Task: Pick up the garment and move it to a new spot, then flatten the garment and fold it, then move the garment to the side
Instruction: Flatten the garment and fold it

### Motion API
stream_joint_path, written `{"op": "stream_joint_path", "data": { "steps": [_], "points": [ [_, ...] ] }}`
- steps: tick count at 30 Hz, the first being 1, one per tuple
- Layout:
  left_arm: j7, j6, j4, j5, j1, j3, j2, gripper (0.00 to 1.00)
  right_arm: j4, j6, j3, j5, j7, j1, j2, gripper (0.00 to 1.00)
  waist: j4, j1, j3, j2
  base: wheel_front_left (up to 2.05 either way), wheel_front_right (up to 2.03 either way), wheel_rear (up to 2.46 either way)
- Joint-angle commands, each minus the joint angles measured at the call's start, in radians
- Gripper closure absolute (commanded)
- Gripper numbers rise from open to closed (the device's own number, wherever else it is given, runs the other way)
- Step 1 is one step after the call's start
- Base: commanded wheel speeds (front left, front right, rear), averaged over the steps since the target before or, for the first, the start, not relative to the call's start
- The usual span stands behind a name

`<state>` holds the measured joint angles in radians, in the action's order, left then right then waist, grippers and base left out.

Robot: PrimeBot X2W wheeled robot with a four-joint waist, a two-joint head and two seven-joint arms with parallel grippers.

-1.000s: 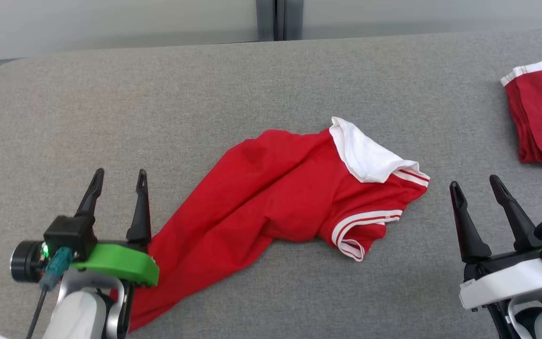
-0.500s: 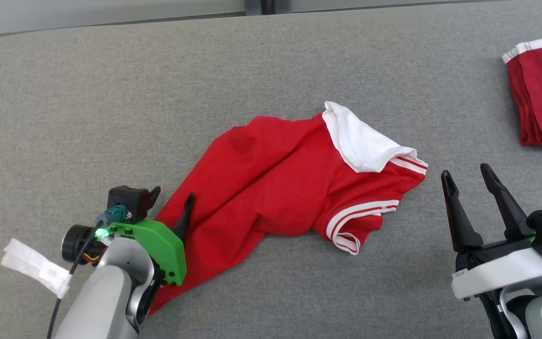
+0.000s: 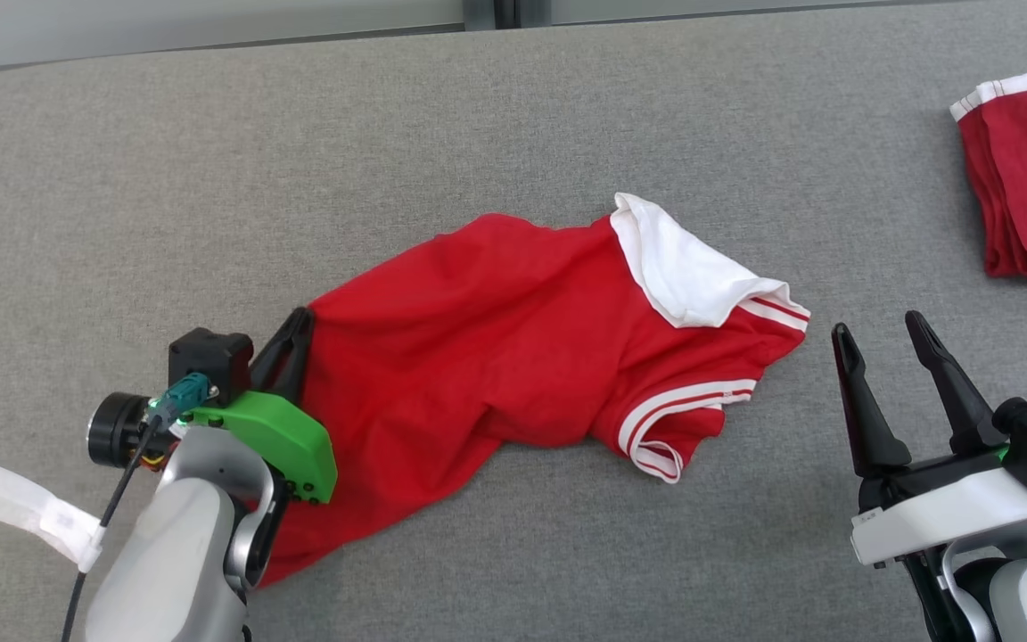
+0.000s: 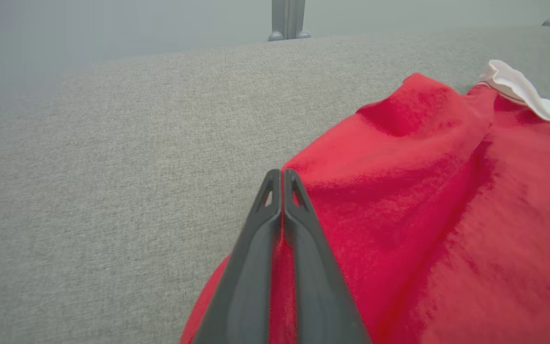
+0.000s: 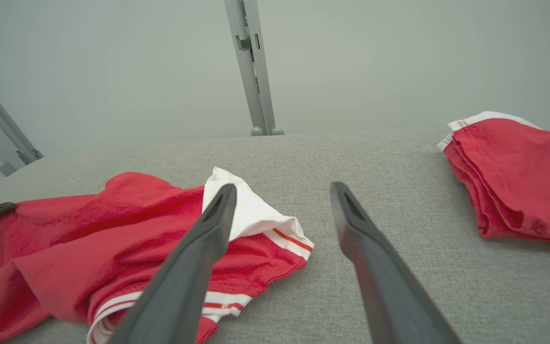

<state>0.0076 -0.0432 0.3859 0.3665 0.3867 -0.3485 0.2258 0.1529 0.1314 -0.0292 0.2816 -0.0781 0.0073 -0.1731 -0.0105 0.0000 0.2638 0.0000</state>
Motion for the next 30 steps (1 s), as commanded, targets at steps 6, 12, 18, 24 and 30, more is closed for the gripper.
{"op": "stream_joint_path", "data": {
  "steps": [6,12,18,24,30],
  "points": [
    [-0.092,0.041,-0.039,-0.046,0.050,0.022,0.031,1.00,-0.012,-0.002,-0.002,0.011,-0.013,-0.010,0.000,0.00,0.002,0.0000,-0.021,0.0000,0.00,0.00,0.00],
    [-0.133,0.064,-0.154,-0.110,0.013,-0.029,0.039,1.00,-0.012,-0.002,0.005,0.014,-0.011,0.007,0.002,0.00,0.005,0.0000,-0.039,0.0000,0.00,0.00,0.00],
    [-0.017,0.016,-0.243,-0.097,-0.103,-0.151,0.012,1.00,-0.006,-0.002,0.012,0.016,-0.007,0.017,0.006,0.00,0.008,0.0000,-0.041,0.0000,0.00,0.00,0.00],
    [0.108,-0.016,-0.254,-0.046,-0.223,-0.241,-0.015,1.00,-0.002,-0.002,0.014,0.013,0.001,0.021,0.007,0.00,0.016,0.0000,-0.040,0.0000,0.00,0.00,0.00],
    [0.106,-0.001,-0.207,0.000,-0.283,-0.247,-0.048,0.65,0.003,-0.002,0.010,0.007,0.005,0.021,0.010,0.00,0.022,0.0000,-0.043,0.0000,0.00,0.00,0.00]
  ]
}}
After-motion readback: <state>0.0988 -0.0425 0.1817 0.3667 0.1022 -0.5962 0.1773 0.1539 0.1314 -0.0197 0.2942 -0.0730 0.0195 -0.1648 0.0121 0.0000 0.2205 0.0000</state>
